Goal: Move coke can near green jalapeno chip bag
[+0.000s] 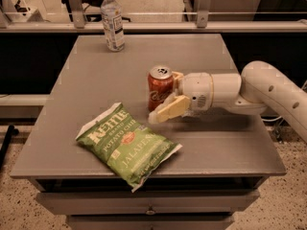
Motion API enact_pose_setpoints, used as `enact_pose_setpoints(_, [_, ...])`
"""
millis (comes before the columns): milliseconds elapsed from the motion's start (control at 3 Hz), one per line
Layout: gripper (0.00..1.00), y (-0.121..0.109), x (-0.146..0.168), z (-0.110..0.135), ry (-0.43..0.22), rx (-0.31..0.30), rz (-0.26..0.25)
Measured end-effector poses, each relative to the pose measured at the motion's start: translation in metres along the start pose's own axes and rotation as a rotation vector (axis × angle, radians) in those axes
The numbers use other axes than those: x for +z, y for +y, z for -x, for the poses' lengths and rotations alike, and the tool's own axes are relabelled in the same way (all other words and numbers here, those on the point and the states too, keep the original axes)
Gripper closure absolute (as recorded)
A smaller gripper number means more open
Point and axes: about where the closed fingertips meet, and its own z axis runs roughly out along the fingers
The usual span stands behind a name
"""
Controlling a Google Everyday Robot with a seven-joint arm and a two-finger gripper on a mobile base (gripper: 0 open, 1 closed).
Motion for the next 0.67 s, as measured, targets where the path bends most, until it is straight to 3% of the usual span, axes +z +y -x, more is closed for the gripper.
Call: enact_pose_setpoints(667, [0.00, 0.033, 0.021, 0.012, -0.074, 0.013, 0.058])
